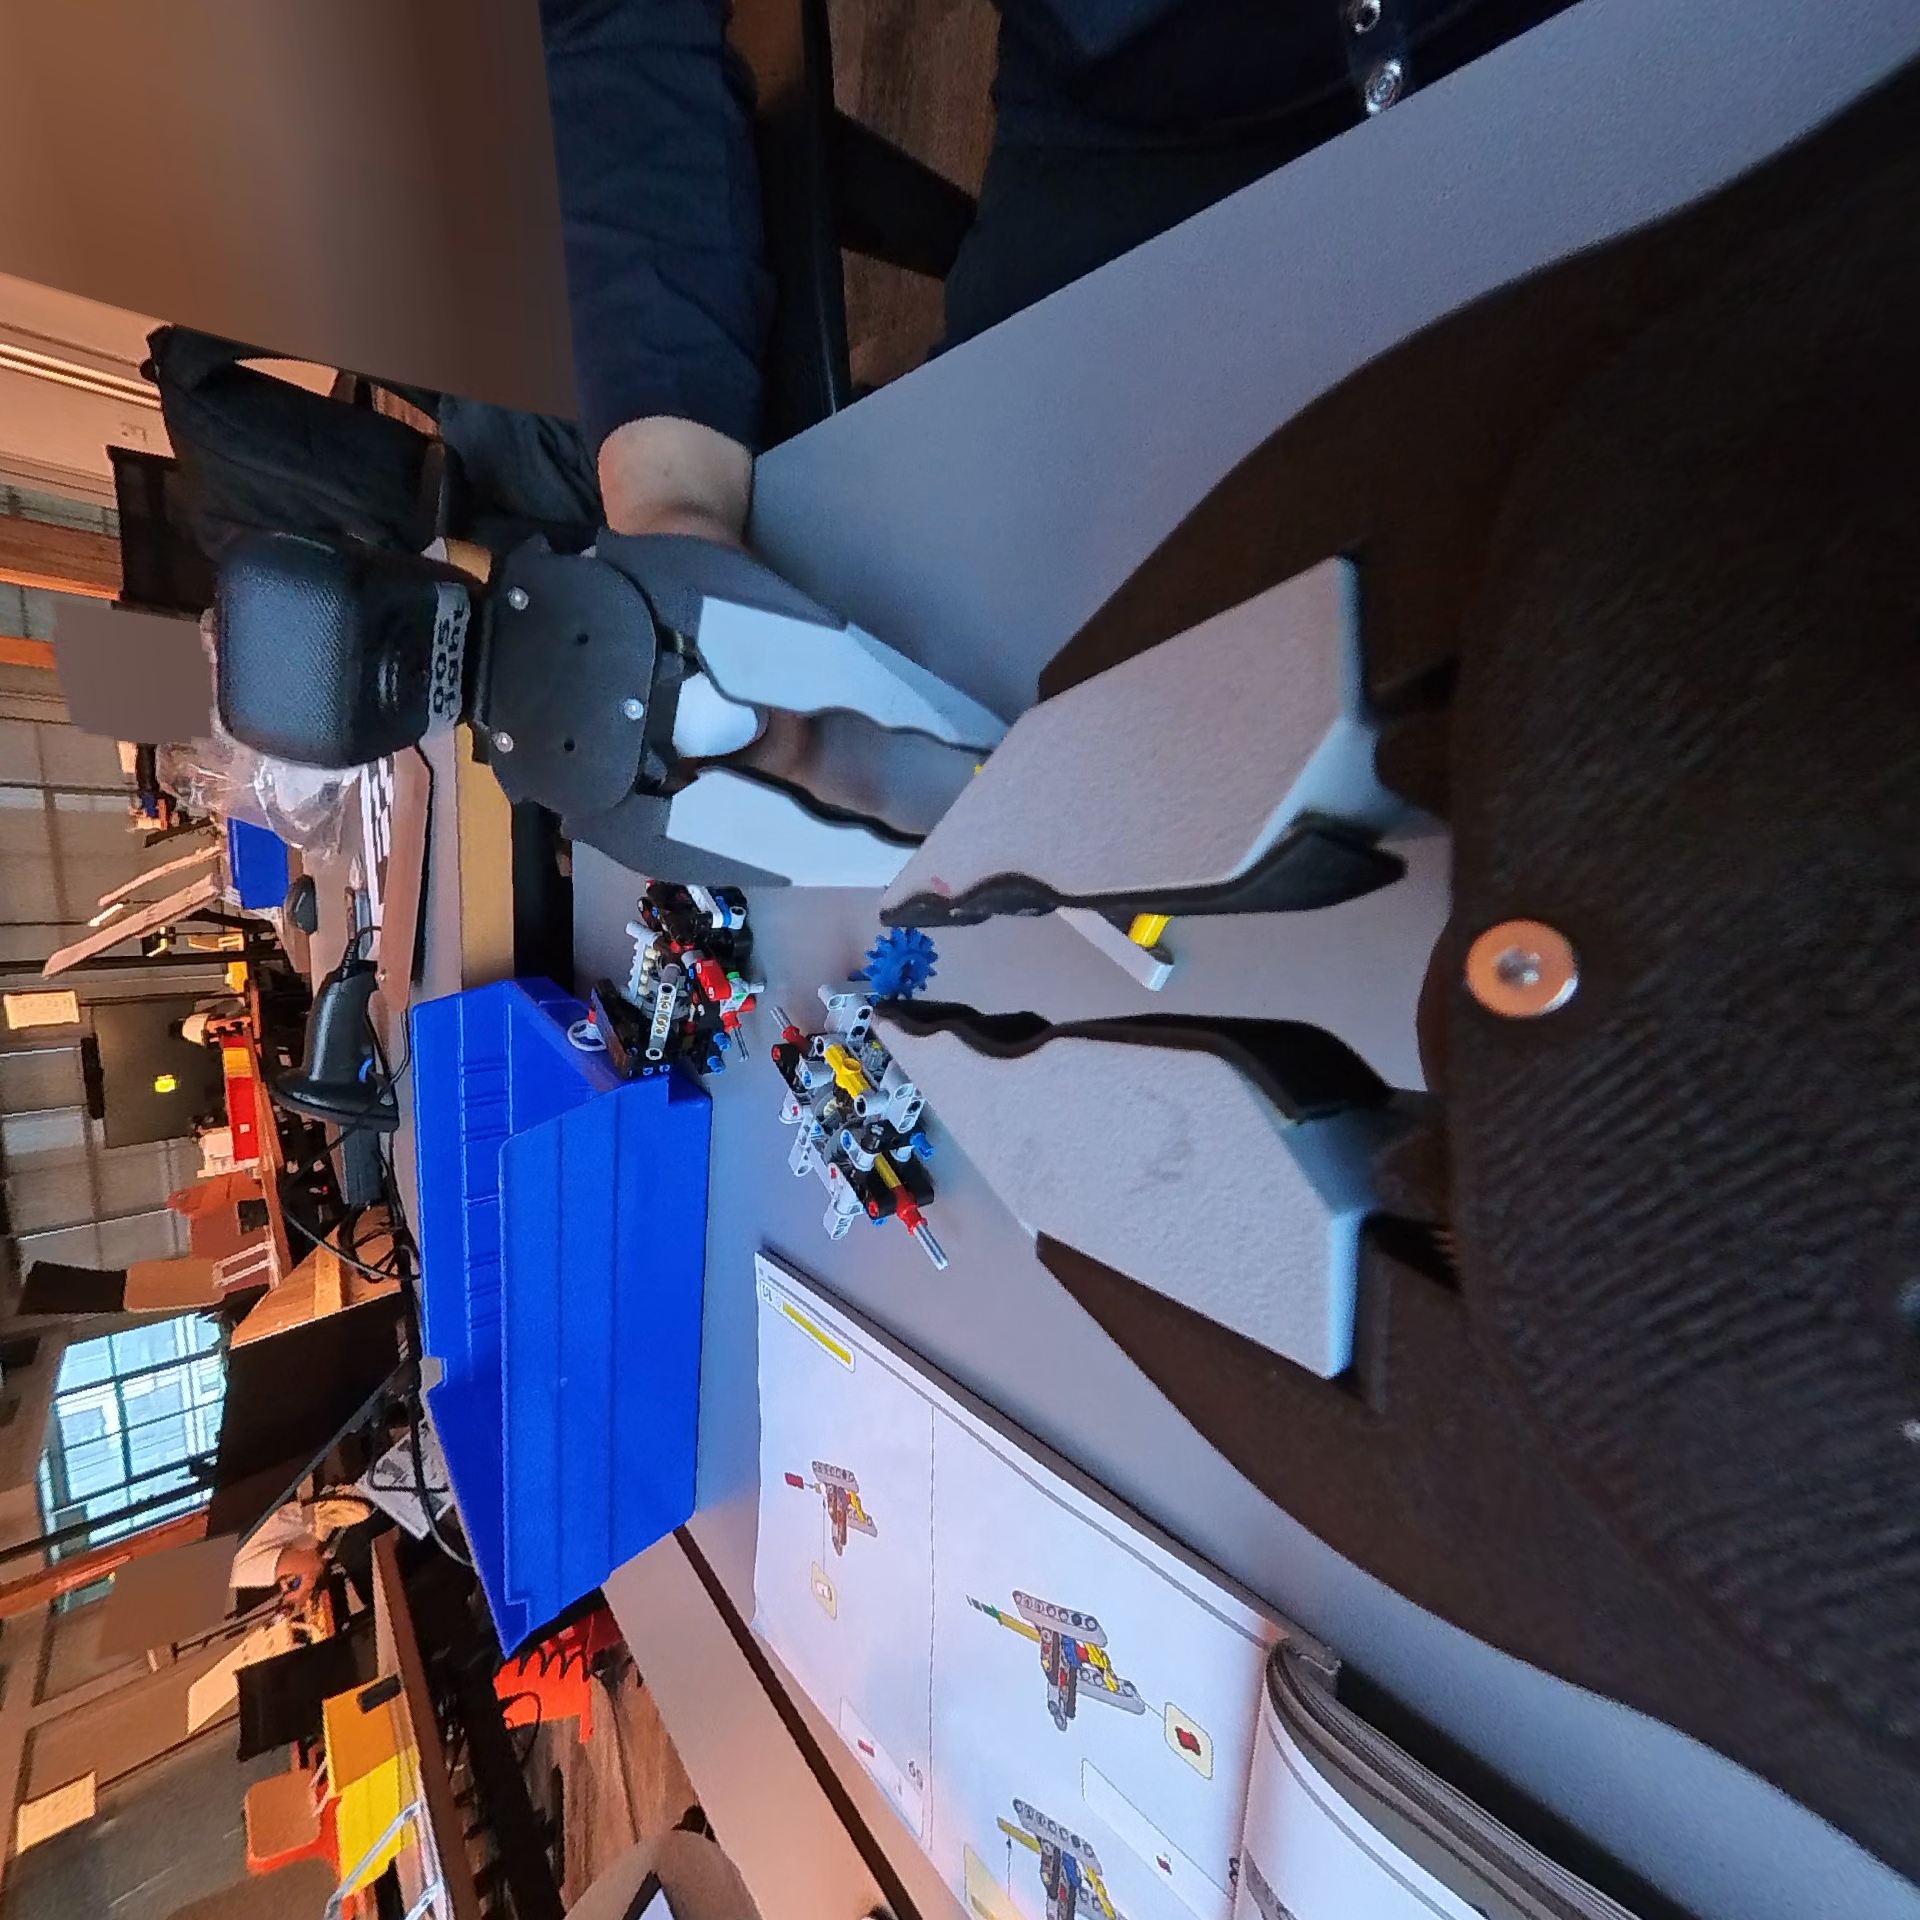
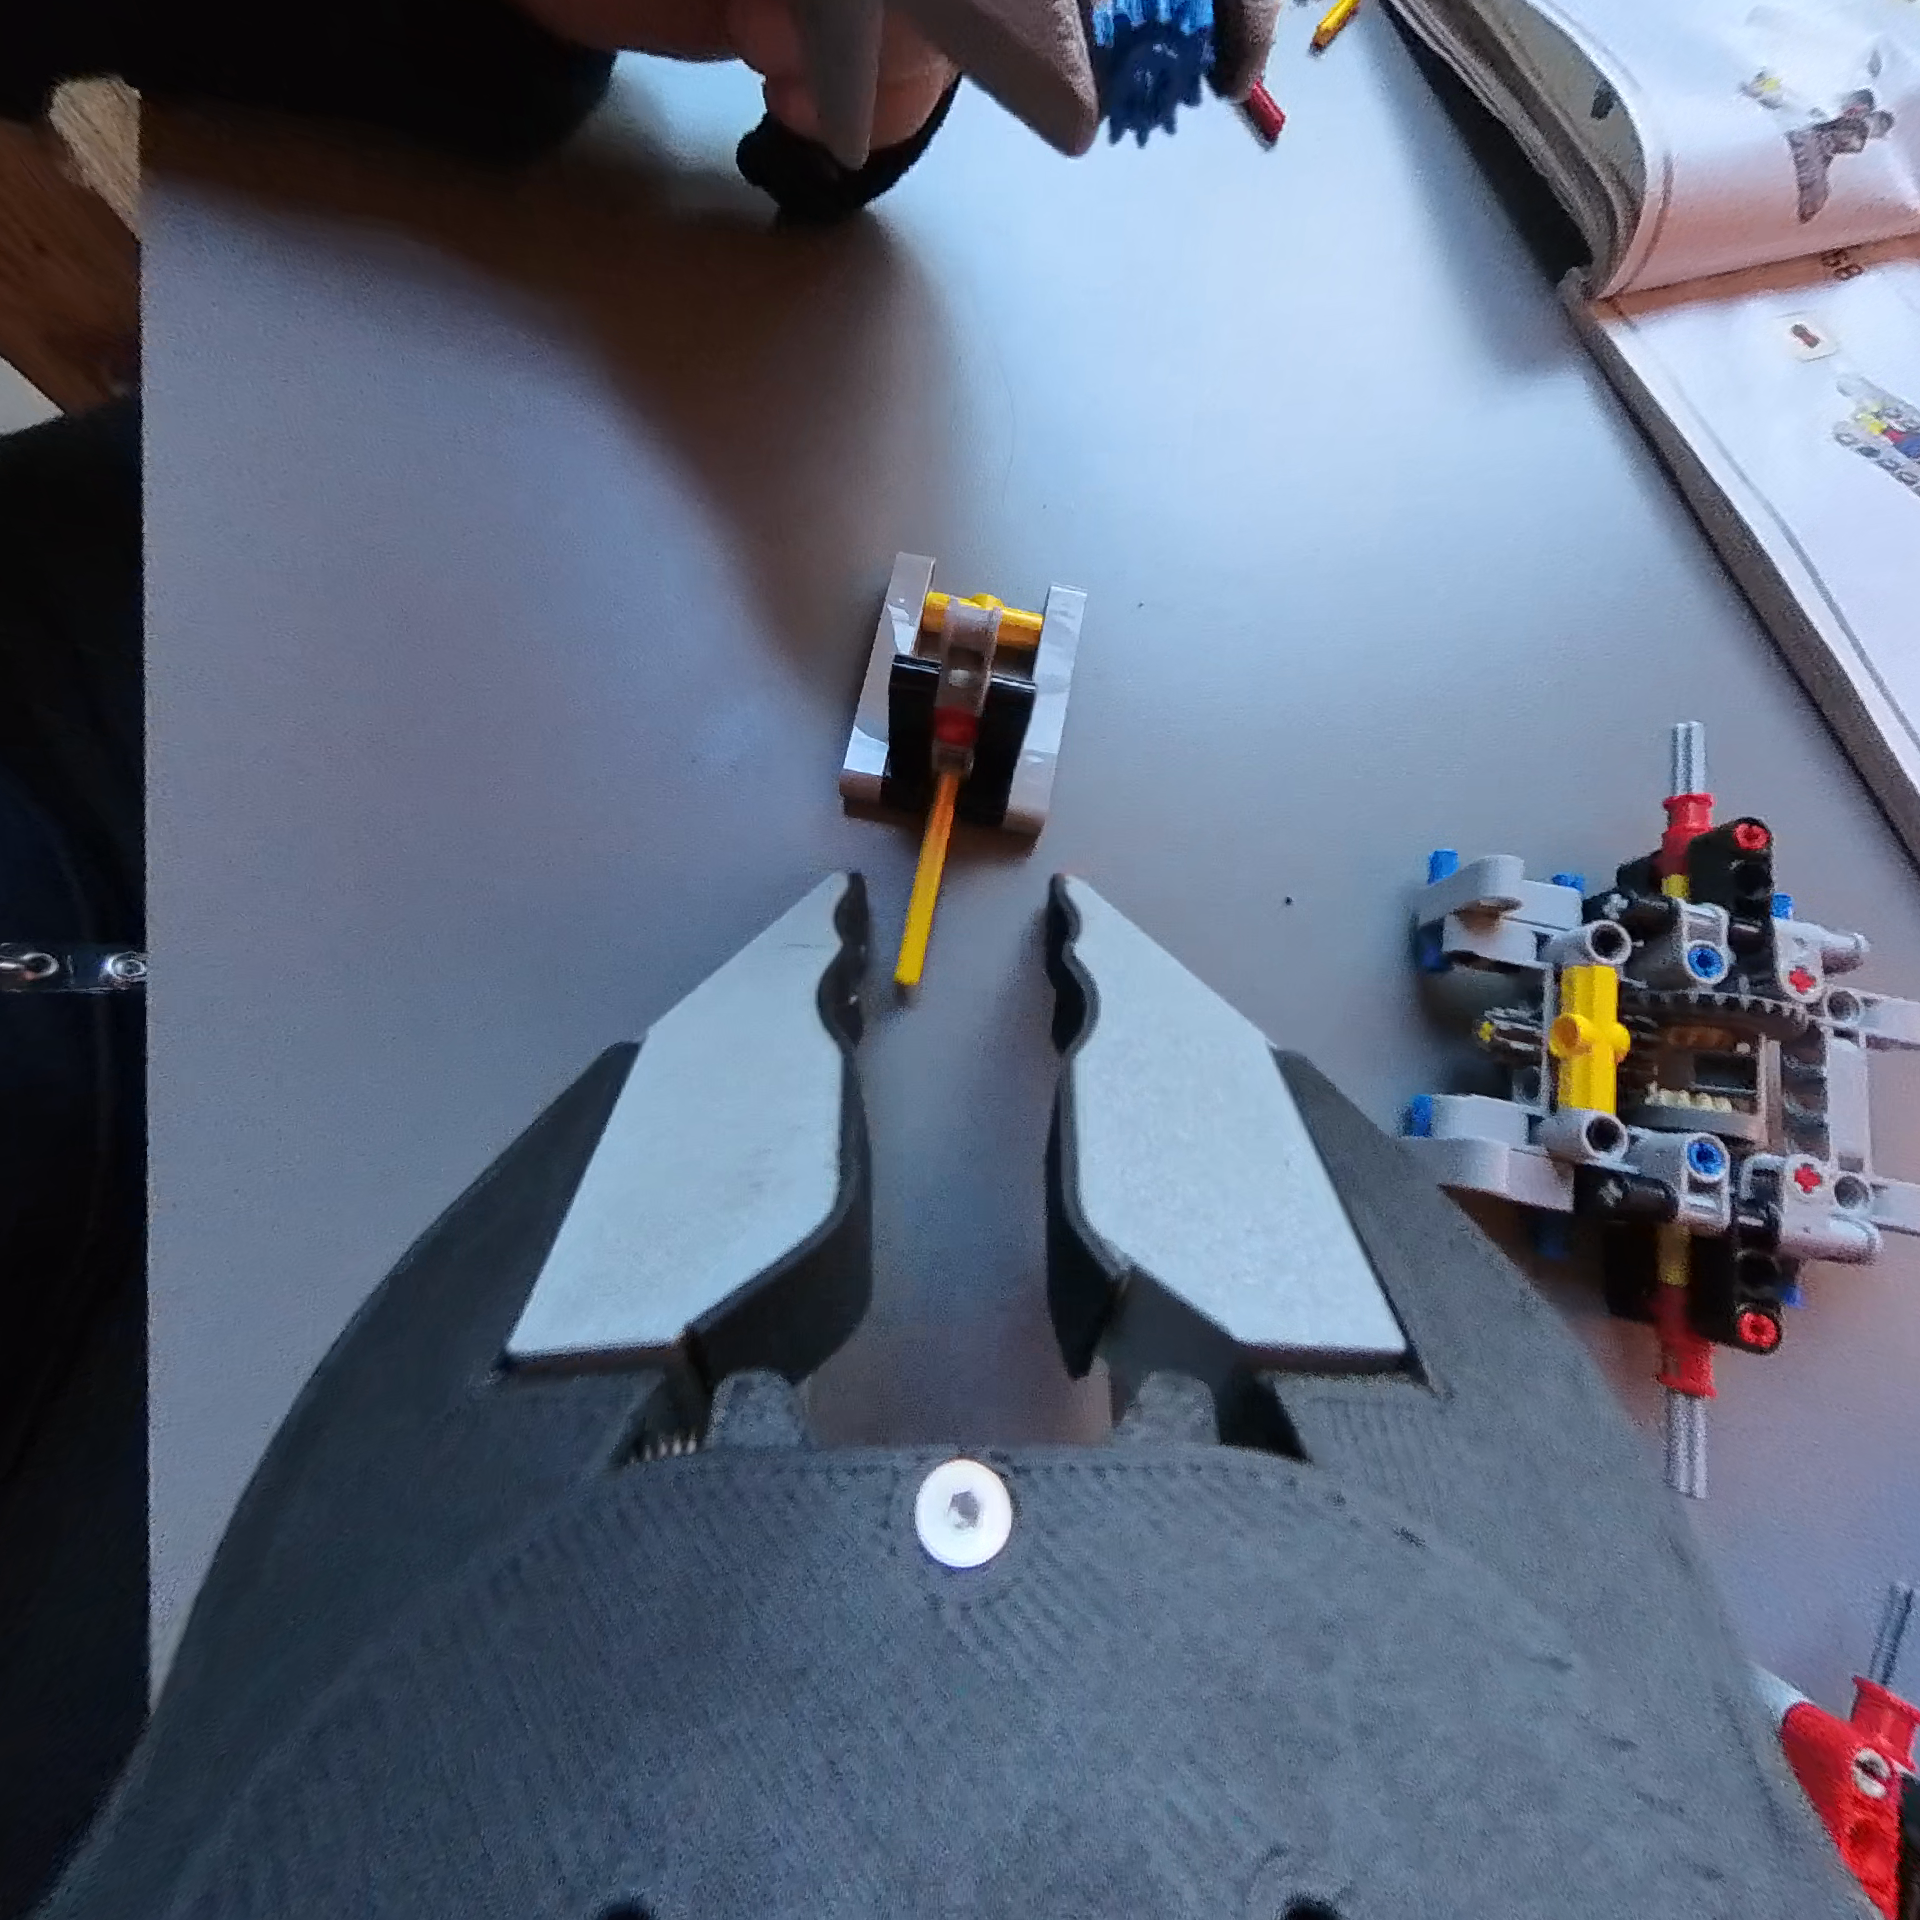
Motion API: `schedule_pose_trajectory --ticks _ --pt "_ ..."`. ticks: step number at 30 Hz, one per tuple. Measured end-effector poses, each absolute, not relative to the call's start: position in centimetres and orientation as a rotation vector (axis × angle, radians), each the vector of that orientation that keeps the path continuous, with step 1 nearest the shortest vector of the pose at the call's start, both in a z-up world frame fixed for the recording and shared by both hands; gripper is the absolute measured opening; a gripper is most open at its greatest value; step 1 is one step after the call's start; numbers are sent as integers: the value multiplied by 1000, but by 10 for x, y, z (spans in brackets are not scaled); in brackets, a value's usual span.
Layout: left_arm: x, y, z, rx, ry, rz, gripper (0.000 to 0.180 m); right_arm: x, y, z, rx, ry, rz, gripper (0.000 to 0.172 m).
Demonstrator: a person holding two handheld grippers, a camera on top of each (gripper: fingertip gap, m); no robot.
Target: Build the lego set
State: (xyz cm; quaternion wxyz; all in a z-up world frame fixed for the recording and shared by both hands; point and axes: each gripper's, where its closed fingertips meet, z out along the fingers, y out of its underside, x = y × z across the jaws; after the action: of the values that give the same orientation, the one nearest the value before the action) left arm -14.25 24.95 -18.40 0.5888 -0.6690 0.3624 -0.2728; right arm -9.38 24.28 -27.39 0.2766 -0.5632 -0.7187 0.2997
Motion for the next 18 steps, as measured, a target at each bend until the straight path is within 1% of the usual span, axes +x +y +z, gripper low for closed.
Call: schedule_pose_trajectory --ticks 1,5,18 --pt "-142 249 -184 -1560 848 -636 11 -94 243 -274 -1512 -1932 805 26" --pt "-139 248 -187 -1572 872 -639 11 -94 244 -275 -1504 -1928 779 2" --pt "-138 247 -186 -1572 859 -674 11 -95 247 -264 -1418 -1874 752 0"
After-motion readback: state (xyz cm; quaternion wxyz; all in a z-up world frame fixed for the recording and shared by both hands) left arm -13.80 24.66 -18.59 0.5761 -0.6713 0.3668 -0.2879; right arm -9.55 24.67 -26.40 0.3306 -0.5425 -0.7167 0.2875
